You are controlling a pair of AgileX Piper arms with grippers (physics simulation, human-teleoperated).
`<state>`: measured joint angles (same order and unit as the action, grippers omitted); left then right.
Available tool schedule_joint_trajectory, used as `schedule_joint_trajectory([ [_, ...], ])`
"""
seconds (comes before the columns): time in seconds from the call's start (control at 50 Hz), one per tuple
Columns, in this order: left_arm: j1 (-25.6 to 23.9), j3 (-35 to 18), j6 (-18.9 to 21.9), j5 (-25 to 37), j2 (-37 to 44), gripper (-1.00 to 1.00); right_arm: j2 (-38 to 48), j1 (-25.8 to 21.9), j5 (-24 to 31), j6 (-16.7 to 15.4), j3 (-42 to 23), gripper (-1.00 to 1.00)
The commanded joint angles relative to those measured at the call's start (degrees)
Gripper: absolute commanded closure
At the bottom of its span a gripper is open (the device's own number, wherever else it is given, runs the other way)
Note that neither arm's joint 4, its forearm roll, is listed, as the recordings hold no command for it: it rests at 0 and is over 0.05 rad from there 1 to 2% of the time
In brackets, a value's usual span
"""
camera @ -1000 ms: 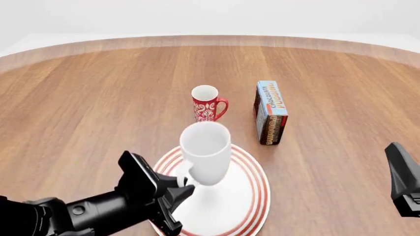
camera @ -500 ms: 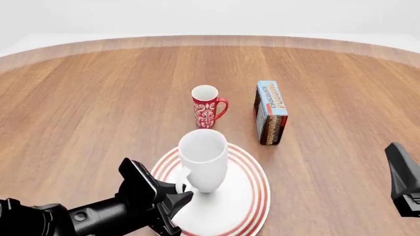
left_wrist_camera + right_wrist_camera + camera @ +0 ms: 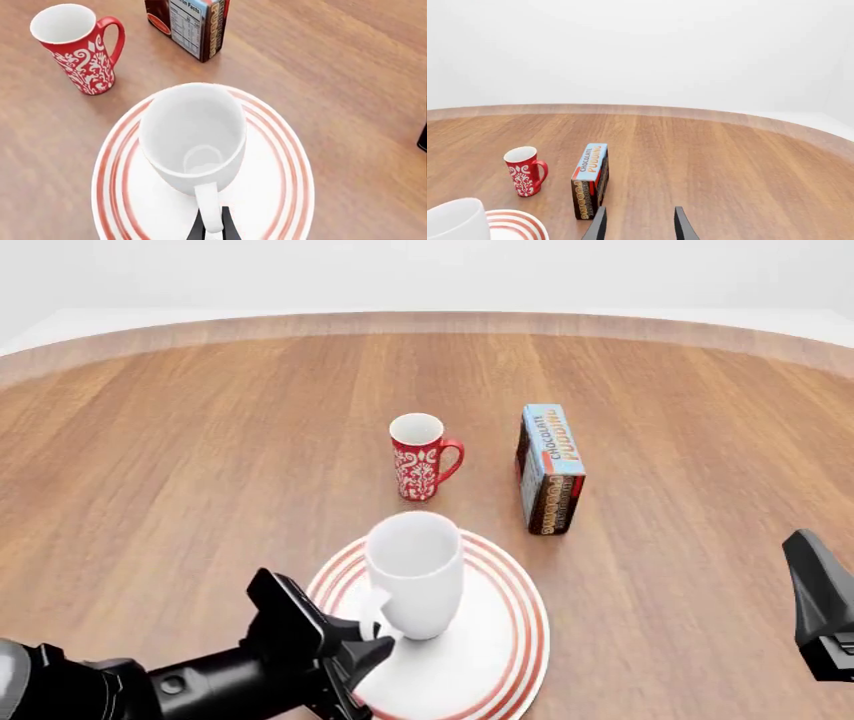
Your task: Pick up the white mug and put it on the plate, and put the chocolate pudding to the right of the plate.
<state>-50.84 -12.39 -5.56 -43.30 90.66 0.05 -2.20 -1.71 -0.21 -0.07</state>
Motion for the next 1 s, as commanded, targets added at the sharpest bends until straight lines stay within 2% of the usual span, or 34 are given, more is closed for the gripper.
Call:
schedule_joint_trajectory([
  [0.02,-0.6,-0.4,-0.5,-0.7,1.7,1.0,0.0,0.0,0.0,0.0,0.0,-1.0],
  [0.1,-0.8,-0.4,-0.9,-1.1,2.2,1.0,0.0,0.0,0.0,0.0,0.0,-1.0],
  [0.12,-0.8,-0.4,-0.9,-0.9,2.1,-1.0,0.0,0.0,0.0,0.0,0.0,-1.0],
  [0.42,-0.7,-0.1,-1.2,-1.3,2.5,-1.0,0.0,0.0,0.0,0.0,0.0,-1.0],
  [0.68,-0.1,0.2,-0.5,1.6,-1.2,-1.0,0.0,0.0,0.0,0.0,0.0,-1.0],
  [1.0,-0.5,-0.1,1.2,9.2,-11.5,-1.0,0.0,0.0,0.0,0.0,0.0,-1.0],
])
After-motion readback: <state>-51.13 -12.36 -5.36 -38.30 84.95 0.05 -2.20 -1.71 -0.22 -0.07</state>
